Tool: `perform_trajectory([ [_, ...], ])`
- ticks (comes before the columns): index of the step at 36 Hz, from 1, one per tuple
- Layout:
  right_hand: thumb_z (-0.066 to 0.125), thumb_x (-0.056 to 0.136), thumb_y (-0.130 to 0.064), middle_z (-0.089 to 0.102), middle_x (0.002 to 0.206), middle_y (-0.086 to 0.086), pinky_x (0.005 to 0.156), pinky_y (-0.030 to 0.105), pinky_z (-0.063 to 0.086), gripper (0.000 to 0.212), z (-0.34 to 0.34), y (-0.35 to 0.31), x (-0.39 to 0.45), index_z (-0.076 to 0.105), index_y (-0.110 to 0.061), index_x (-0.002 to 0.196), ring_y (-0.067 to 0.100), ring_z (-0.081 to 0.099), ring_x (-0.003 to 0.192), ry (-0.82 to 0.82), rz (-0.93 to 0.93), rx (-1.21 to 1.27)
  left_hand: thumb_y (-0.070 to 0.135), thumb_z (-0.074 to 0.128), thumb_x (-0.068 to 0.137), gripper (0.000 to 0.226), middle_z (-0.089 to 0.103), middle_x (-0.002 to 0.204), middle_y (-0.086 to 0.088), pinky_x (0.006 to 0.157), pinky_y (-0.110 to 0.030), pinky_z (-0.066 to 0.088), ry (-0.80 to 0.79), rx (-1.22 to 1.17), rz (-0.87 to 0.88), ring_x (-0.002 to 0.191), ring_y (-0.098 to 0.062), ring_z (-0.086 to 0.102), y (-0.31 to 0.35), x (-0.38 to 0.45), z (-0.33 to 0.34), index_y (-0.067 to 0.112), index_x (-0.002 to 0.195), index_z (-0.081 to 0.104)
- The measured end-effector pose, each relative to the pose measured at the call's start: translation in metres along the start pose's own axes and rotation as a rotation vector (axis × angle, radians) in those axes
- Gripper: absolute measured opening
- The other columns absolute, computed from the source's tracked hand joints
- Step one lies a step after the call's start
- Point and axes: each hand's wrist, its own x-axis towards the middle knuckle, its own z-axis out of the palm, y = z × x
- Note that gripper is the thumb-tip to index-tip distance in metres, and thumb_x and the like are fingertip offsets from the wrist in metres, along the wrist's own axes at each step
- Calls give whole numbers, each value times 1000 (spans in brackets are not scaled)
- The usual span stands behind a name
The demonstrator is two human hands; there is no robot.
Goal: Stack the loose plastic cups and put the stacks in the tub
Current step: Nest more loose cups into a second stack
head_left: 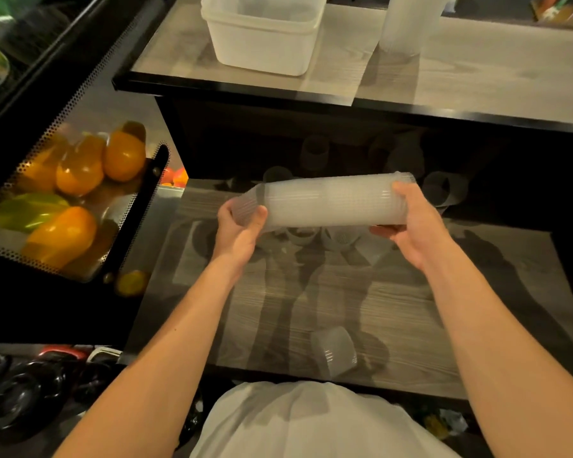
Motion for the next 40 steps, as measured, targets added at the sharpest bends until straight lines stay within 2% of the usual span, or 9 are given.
perform_trajectory([
  [6, 58, 101, -33, 57, 123, 7, 86, 45, 59, 12, -12, -5, 3, 57, -27, 112, 23, 60, 111, -13, -19, -53, 83, 56, 66, 99, 35, 143, 1, 103, -45, 47, -151, 187, 67, 126, -22, 47, 0, -10, 3, 40, 147, 18],
  [11, 64, 98, -35, 56, 129, 7, 77, 39, 60, 40, -22, -1, 6, 53, -19, 134, 22, 60, 114, 22, -27, -47, 53, 55, 92, 68, 35, 145, -2, 91, -31, 54, -132, 137, 91, 119, -14, 51, -7, -19, 15, 35, 149, 21],
  [19, 75, 93, -28, 55, 131, 0, 90, 39, 60, 74, -28, 6, 3, 38, -26, 156, 17, 62, 113, -57, -103, -60, 52, 70, 79, 75, 40, 142, -4, 94, -38, 53, -106, 197, 67, 120, -21, 53, -11, -31, 28, 46, 138, 25],
  [22, 76, 91, -24, 56, 135, 5, 88, 35, 59, 84, -16, 13, -3, 28, -23, 159, 21, 63, 117, -64, -77, 127, 39, 63, 92, 71, 41, 138, -4, 83, -22, 50, -104, 165, 10, 111, -15, 54, -10, -44, 45, 33, 146, 18],
  [27, 83, 80, -17, 66, 133, 8, 94, 49, 59, 76, -1, 37, -12, 45, -24, 145, 28, 66, 120, -156, -4, 214, 40, 58, 95, 76, 44, 138, 6, 99, -34, 51, -416, 148, -72, 119, -8, 53, -14, -75, 72, 21, 151, 10],
  [30, 81, 85, -16, 67, 131, 5, 97, 49, 58, 66, -9, 42, -11, 48, -26, 142, 25, 67, 119, -96, -3, 210, 57, 64, 85, 82, 41, 139, 13, 100, -26, 45, -539, 337, -82, 122, -1, 47, -13, -88, 78, 30, 146, 15],
  [35, 78, 89, -21, 64, 131, 4, 93, 47, 58, 67, -29, 45, -8, 43, -25, 145, 24, 65, 117, 19, 39, 226, 71, 73, 63, 115, 32, 144, -6, 111, -44, 35, -936, 1412, 176, 136, -28, 26, -43, -105, 76, 21, 151, 20],
  [38, 79, 89, -21, 64, 132, 5, 98, 49, 58, 70, -37, 45, -8, 42, -26, 148, 23, 66, 116, 48, 56, 291, 47, 80, 70, 89, 51, 136, -7, 95, -32, 46, -1028, 1388, 157, 124, -27, 49, -54, -107, 77, 24, 144, 38],
  [40, 79, 88, -21, 64, 132, 5, 99, 48, 58, 71, -42, 45, -7, 42, -25, 148, 23, 67, 116, 68, 54, 342, 37, 79, 75, 66, 62, 122, -6, 82, -26, 48, -854, 1179, 76, 111, -24, 60, -53, -98, 76, 18, 131, 49],
])
